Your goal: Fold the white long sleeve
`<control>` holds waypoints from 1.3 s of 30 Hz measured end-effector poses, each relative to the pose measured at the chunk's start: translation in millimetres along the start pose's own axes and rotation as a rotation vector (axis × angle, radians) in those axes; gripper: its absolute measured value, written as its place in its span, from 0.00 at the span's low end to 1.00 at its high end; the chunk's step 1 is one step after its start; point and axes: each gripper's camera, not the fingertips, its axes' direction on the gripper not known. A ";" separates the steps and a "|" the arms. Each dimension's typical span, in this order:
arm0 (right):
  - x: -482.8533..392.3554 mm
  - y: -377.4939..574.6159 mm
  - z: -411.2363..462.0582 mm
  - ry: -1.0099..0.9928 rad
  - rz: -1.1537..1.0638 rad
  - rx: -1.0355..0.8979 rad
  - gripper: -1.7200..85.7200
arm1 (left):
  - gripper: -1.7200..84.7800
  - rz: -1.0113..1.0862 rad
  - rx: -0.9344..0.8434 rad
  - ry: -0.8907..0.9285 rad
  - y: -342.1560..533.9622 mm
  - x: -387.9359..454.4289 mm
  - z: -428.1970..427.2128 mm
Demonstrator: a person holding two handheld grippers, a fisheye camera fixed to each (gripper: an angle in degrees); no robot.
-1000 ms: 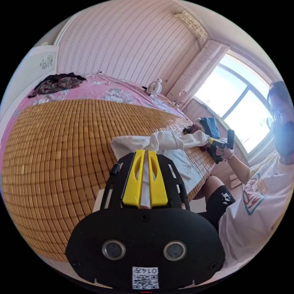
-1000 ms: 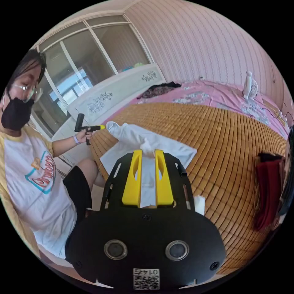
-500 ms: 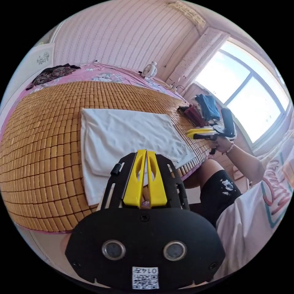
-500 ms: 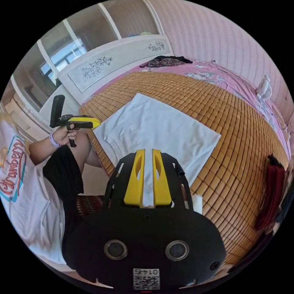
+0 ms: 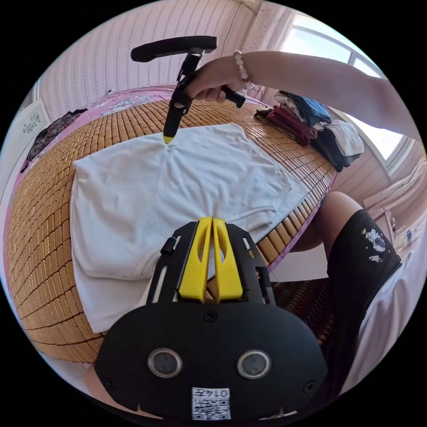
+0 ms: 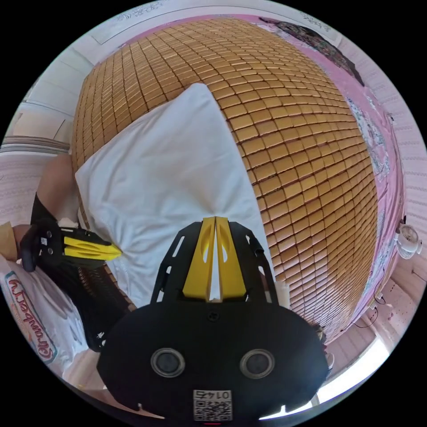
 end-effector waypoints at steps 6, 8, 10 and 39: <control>31.3 -19.1 14.3 0.078 0.050 0.000 0.02 | 0.01 0.033 0.008 -0.016 13.3 23.5 4.2; 38.3 1.0 -1.5 0.076 0.084 0.079 0.02 | 0.01 0.038 0.011 -0.013 17.3 29.0 3.0; 44.2 39.6 -18.1 0.033 0.169 0.218 0.03 | 0.01 0.082 0.077 -0.028 23.5 39.7 -6.7; -15.8 520.3 133.1 -0.763 0.912 1.012 0.14 | 0.03 0.319 -0.049 0.006 -40.9 222.0 87.9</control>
